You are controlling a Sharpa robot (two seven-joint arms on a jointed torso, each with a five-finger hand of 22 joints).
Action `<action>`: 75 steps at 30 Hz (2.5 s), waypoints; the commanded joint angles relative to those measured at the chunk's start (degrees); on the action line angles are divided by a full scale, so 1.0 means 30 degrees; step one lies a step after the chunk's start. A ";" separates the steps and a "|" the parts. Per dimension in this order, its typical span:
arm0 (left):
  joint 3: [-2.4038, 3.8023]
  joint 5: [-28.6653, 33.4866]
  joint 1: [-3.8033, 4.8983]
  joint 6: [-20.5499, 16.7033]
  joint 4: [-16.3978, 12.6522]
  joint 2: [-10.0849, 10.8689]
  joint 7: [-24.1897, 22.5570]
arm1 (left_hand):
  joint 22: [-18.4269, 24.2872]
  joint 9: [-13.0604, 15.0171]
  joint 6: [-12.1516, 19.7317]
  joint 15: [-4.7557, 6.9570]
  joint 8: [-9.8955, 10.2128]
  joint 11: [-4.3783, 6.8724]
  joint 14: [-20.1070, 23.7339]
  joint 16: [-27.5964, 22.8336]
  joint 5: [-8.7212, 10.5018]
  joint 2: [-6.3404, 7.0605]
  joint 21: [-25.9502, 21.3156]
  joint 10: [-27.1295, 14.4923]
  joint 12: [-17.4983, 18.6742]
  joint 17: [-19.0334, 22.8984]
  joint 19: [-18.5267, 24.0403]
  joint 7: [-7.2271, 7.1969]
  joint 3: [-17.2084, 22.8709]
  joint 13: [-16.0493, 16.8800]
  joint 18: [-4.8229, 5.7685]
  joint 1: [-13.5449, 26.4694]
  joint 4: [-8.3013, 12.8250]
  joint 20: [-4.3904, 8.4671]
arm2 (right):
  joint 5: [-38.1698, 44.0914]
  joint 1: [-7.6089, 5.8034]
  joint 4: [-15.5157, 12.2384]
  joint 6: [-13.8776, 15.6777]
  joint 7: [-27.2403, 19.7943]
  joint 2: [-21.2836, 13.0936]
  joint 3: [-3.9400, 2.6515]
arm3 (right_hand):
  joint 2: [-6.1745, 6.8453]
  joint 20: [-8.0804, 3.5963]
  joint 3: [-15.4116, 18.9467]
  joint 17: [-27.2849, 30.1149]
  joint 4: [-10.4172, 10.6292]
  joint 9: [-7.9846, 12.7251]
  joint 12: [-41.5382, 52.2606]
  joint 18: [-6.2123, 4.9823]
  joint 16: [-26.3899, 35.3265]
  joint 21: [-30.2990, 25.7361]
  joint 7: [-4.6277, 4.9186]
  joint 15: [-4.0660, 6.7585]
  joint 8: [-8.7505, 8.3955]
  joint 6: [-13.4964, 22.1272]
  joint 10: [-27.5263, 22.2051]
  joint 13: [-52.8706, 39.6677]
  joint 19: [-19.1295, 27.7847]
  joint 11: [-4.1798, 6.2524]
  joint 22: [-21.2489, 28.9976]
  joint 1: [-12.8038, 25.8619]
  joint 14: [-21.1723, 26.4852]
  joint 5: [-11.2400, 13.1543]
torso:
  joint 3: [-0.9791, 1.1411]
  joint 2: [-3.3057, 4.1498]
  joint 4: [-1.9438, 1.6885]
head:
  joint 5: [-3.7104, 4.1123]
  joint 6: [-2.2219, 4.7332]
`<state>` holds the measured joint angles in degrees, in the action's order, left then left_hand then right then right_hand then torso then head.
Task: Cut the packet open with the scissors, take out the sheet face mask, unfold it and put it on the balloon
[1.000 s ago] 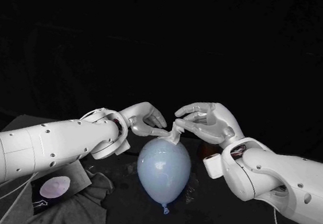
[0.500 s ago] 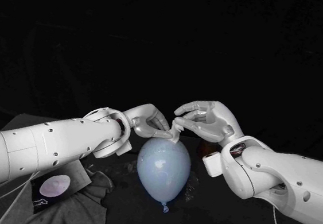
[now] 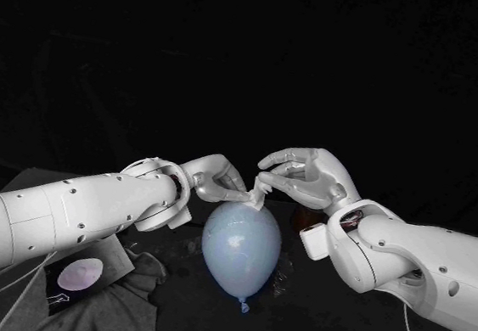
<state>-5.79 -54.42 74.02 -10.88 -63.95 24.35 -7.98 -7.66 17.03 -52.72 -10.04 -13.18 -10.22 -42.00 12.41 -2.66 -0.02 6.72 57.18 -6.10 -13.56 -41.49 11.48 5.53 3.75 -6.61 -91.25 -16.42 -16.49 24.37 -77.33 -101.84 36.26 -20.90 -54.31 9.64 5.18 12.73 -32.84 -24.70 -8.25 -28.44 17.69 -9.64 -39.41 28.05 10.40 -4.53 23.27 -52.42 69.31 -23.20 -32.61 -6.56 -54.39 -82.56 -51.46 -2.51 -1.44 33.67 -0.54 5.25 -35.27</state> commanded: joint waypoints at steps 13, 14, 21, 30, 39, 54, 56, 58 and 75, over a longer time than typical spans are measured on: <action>0.0086 0.1543 0.0007 -0.1667 -0.0183 0.0143 -0.1050 | 0.0405 0.0653 -0.1291 0.0664 -0.1212 0.0653 -0.2486 0.0274 0.0046 0.0457 -0.0203 0.2578 0.0412 0.0007 -0.1158 -0.0586 0.6154 -0.0036 -0.0832 -0.0717 -0.0091 -0.0024 | 0.0030 0.0004 0.0206 0.0031 -0.0248 -0.0067 -0.0008 | -0.0389 -0.0046 -0.1214 -0.0012 -0.1315 -0.0027 0.0078 -0.0234 -0.0090 0.0119 -0.0054 0.0093 0.0146 0.0141 0.0034 0.0003 0.0102 0.0185 -0.0053 -0.0219 -0.0013 -0.0090 | -0.0008 0.0003 -0.0021 | 0.0004 -0.0043; 0.0095 0.1667 0.0007 -0.1798 -0.0200 0.0159 -0.1161 | 0.0481 0.0803 -0.1182 0.0674 -0.1385 0.0707 -0.2602 0.0170 -0.0031 0.0811 -0.0255 0.2733 0.0564 0.0039 -0.1245 -0.0697 0.7104 -0.0025 -0.0858 -0.0453 0.0101 -0.0018 | 0.0030 0.0004 0.0235 0.0031 -0.0243 -0.0066 -0.0008 | -0.0389 -0.0046 -0.1214 -0.0012 -0.1315 -0.0027 0.0078 -0.0234 -0.0090 0.0119 -0.0054 0.0093 0.0146 0.0141 0.0034 0.0003 0.0102 0.0185 -0.0053 -0.0219 -0.0013 -0.0090 | -0.0008 0.0000 -0.0023 | 0.0008 -0.0042; 0.0315 0.2532 0.0012 -0.2623 -0.0526 0.0459 -0.2097 | 0.0703 0.1358 -0.1014 0.0681 -0.1980 0.0706 -0.2861 -0.0101 -0.0023 0.1519 -0.0459 0.3019 0.0775 0.0105 -0.1314 -0.0784 0.9305 -0.0022 -0.0838 0.0440 0.0546 -0.0026 | 0.0030 0.0004 0.0516 0.0088 -0.0235 -0.0085 -0.0008 | -0.0389 -0.0046 -0.1214 -0.0012 -0.1315 -0.0027 0.0078 -0.0234 -0.0090 0.0119 -0.0054 0.0093 0.0146 0.0141 0.0034 0.0003 0.0102 0.0185 -0.0053 -0.0219 -0.0013 -0.0090 | -0.0004 -0.0010 -0.0025 | 0.0013 0.0018; 0.1043 0.3794 0.0486 -0.3356 -0.1691 0.1549 -0.3100 | 0.0886 0.1982 -0.0954 0.0693 -0.2520 0.0734 -0.3014 -0.0252 -0.0019 0.1738 -0.0694 0.3133 0.0783 0.0127 -0.1135 -0.0791 1.0341 -0.0016 -0.0712 0.0990 0.0966 -0.0030 | 0.0153 -0.0008 0.1384 0.0216 -0.0245 -0.0083 -0.0017 | -0.0391 -0.0051 -0.1231 -0.0017 -0.1343 -0.0028 0.0098 -0.0240 -0.0112 0.0136 -0.0060 0.0100 0.0162 0.0140 0.0041 0.0005 0.0106 0.0191 -0.0093 -0.0218 -0.0012 -0.0088 | 0.0003 -0.0047 -0.0017 | -0.0033 0.0167; 0.1199 0.4184 0.1851 -0.2912 -0.2921 0.3059 -0.2810 | 0.0988 0.2782 -0.0616 0.0677 -0.3037 0.0723 -0.3063 -0.0432 -0.0018 0.1829 -0.0768 0.3128 0.0798 0.0159 -0.1155 -0.0647 1.1164 -0.0017 -0.0672 0.1485 0.1311 -0.0025 | 0.0742 -0.0324 0.2610 0.0484 -0.0140 -0.0080 -0.0080 | -0.0390 -0.0071 -0.1266 -0.0030 -0.1425 -0.0035 0.0151 -0.0253 -0.0167 0.0189 -0.0079 0.0127 0.0208 0.0128 0.0081 0.0011 0.0102 0.0211 -0.0196 -0.0234 -0.0019 -0.0080 | 0.0021 -0.0024 -0.0051 | -0.0008 0.0271; 0.1407 0.6234 0.2928 -0.1294 -0.5005 0.5163 -0.1636 | 0.1009 0.4067 -0.0066 0.0701 -0.3790 0.0731 -0.3291 -0.0547 -0.0021 0.1881 -0.0642 0.3281 0.0761 0.0141 -0.1526 -0.0496 1.1849 0.0004 -0.0790 0.2129 0.1643 0.0006 | 0.2931 -0.1069 0.3873 0.0571 0.0690 0.0053 -0.0140 | -0.0383 -0.0106 -0.1294 -0.0042 -0.1536 -0.0039 0.0223 -0.0264 -0.0236 0.0278 -0.0109 0.0174 0.0254 0.0125 0.0166 0.0021 0.0068 0.0244 -0.0341 -0.0265 -0.0042 -0.0076 | 0.0001 0.0007 -0.0029 | 0.0055 0.0410; 0.1407 0.6544 0.2956 -0.1022 -0.5249 0.5321 -0.1430 | 0.0944 0.4286 0.0024 0.0716 -0.3903 0.0735 -0.3352 -0.0551 -0.0022 0.1866 -0.0472 0.3329 0.0762 0.0130 -0.1838 -0.0491 1.1916 0.0005 -0.0925 0.2239 0.1691 0.0036 | 0.3046 -0.1093 0.3896 0.0594 0.0721 0.0084 -0.0143 | -0.0388 -0.0115 -0.1297 -0.0044 -0.1547 -0.0040 0.0232 -0.0269 -0.0245 0.0291 -0.0113 0.0176 0.0260 0.0122 0.0179 0.0023 0.0060 0.0248 -0.0360 -0.0269 -0.0048 -0.0077 | -0.0004 -0.0011 -0.0040 | 0.0013 0.0443; 0.1403 0.6908 0.2975 -0.0717 -0.5392 0.5410 -0.1239 | 0.0845 0.4558 0.0134 0.0762 -0.4036 0.0758 -0.3516 -0.0505 -0.0023 0.1822 -0.0228 0.3441 0.0740 0.0097 -0.2265 -0.0485 1.1964 0.0019 -0.1109 0.2365 0.1759 0.0080 | 0.3152 -0.1110 0.3899 0.0629 0.0704 0.0113 -0.0152 | -0.0388 -0.0115 -0.1297 -0.0044 -0.1547 -0.0040 0.0232 -0.0269 -0.0245 0.0291 -0.0113 0.0176 0.0260 0.0122 0.0179 0.0023 0.0060 0.0248 -0.0360 -0.0269 -0.0048 -0.0077 | -0.0003 -0.0015 -0.0041 | -0.0020 0.0429; 0.1169 1.6876 0.2991 0.1777 -0.5301 0.5546 -0.2663 | 0.1332 0.9694 0.4891 0.0447 -0.9148 0.0439 -0.3900 -0.1356 -0.0014 0.0448 -0.0983 0.2709 -0.0493 0.0232 -0.0095 0.0462 1.4439 0.0543 -0.0606 0.2997 0.0603 -0.0156 | 0.4189 -0.2464 0.4441 0.0658 0.0633 0.0673 -0.0234 | -0.0381 -0.0128 -0.1299 -0.0047 -0.1601 -0.0043 0.0262 -0.0263 -0.0280 0.0336 -0.0132 0.0208 0.0289 0.0107 0.0223 0.0036 0.0037 0.0266 -0.0435 -0.0278 -0.0066 -0.0076 | -0.0002 -0.0009 -0.0027 | -0.0026 0.0670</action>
<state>-2.33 -14.69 82.91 -7.90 -80.00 41.15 -13.03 -3.64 39.01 -39.78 -8.36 -38.20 -9.08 -53.36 8.57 -2.54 1.94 3.71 65.97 -6.67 -12.98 -40.91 11.20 47.64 5.04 -7.93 -82.01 -14.31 -16.72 34.77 -84.61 -88.64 38.33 -19.10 -52.42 8.98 5.17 12.72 -32.52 -24.75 -8.57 -28.50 18.12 -9.70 -40.06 28.73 10.18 -4.40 23.94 -52.23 69.62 -23.18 -32.61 -6.66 -55.61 -82.56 -51.56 -2.62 -1.45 33.65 -0.56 5.06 -33.34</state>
